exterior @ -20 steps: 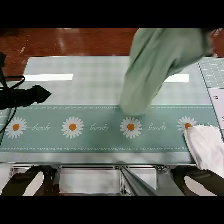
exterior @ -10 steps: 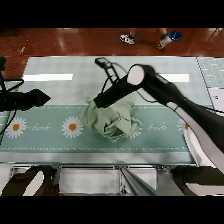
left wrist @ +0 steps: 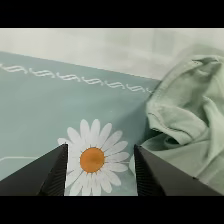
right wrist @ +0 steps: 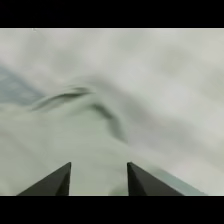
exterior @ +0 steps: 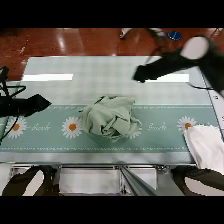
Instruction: Fold the shirts.
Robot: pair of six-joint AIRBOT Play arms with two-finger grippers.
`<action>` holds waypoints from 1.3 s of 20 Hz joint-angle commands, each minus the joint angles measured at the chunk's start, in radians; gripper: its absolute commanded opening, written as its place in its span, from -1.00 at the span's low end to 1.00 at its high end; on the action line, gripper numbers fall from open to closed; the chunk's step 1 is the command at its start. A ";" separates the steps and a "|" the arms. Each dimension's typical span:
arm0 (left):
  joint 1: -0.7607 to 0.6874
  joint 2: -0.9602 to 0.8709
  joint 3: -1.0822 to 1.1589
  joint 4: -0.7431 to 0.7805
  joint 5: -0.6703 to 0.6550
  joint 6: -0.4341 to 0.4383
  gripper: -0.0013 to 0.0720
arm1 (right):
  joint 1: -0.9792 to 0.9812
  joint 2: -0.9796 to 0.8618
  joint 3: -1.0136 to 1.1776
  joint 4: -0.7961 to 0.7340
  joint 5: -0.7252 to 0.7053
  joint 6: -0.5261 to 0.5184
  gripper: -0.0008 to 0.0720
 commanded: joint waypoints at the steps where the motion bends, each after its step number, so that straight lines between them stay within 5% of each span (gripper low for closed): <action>1: 0.084 -0.032 -0.097 -0.196 0.005 0.026 0.42 | -0.330 0.240 -0.281 -0.071 -0.057 0.070 0.17; 4: 0.076 -0.187 -0.168 -0.602 0.001 0.267 0.42 | -0.547 0.367 -0.641 0.106 -0.124 0.010 0.16; 6: 0.039 -0.327 -0.159 -0.711 -0.005 0.346 0.42 | -0.616 0.394 -0.789 0.229 -0.108 -0.087 0.17; 14: -0.193 -0.680 0.032 -0.713 -0.048 0.357 0.42 | -0.494 0.397 -0.924 0.250 -0.116 -0.098 0.16; 15: -0.206 -0.707 0.065 -0.713 -0.093 0.360 0.31 | -0.470 0.396 -0.930 0.251 -0.117 -0.084 0.16; 16: -0.215 -0.729 0.100 -0.713 -0.150 0.416 -0.42 | -0.438 0.388 -0.936 0.250 -0.120 -0.070 0.16; 17: -0.215 -0.738 0.129 -0.713 -0.185 0.462 -0.90 | -0.403 0.369 -0.938 0.251 -0.124 -0.063 0.16; 26: -0.205 -0.737 0.188 -0.709 -0.187 0.464 -0.92 | -0.081 0.080 -0.861 0.400 -0.308 -0.091 0.16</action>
